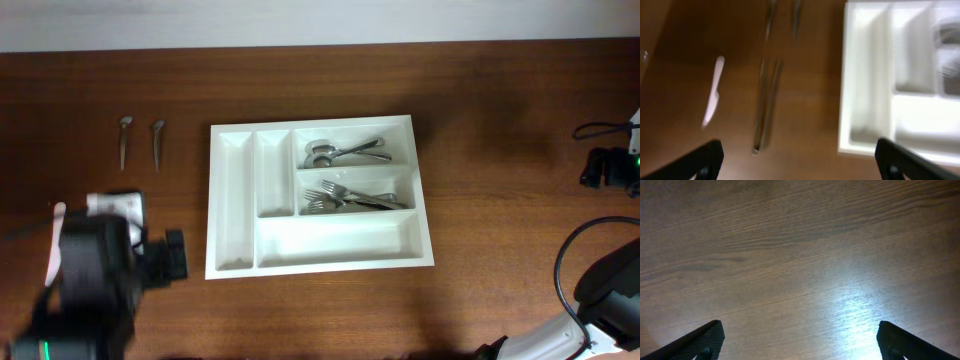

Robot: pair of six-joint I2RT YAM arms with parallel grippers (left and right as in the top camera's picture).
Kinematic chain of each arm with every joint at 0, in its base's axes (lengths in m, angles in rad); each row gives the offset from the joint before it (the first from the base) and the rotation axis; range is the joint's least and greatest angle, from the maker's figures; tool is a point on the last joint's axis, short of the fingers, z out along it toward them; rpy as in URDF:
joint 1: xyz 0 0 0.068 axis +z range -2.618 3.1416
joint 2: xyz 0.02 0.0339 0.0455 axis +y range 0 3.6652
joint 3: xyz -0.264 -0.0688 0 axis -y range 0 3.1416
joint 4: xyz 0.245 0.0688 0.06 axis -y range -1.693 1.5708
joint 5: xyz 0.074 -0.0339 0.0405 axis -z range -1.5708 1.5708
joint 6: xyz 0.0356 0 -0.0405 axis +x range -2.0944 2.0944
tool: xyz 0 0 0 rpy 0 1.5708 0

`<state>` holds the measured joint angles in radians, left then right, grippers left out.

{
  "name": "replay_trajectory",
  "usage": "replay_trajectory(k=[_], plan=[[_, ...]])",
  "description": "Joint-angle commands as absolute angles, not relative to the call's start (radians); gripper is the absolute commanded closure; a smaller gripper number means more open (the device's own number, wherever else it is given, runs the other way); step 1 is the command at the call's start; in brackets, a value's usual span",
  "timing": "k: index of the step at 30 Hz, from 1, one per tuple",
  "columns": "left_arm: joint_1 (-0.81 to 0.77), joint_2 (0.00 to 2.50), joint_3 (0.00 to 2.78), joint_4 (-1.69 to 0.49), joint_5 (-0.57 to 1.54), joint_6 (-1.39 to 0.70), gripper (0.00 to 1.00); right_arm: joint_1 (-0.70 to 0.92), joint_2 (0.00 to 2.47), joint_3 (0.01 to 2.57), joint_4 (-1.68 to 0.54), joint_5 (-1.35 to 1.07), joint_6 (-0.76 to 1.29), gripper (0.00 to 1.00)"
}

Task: Pack container
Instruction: 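Move the left gripper over the metal tongs at the left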

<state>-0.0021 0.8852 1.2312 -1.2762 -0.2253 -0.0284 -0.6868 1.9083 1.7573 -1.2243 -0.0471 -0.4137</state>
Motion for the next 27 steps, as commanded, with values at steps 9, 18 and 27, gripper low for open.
replay_trajectory(k=[9, 18, 27], plan=[[0.026, 1.408, 1.483, -1.413, -0.292, 0.103, 0.01, -0.688, 1.906, 1.754, -1.221, -0.052, -0.399, 0.01], [0.199, 1.446, 1.483, -1.333, -0.001, 0.272, 0.01, -0.688, 1.906, 1.754, -1.221, -0.052, -0.399, 0.01], [0.503, 1.441, 1.474, -1.316, 0.043, 0.379, 0.01, -0.688, 1.906, 1.754, -1.221, -0.052, -0.399, 0.01]])
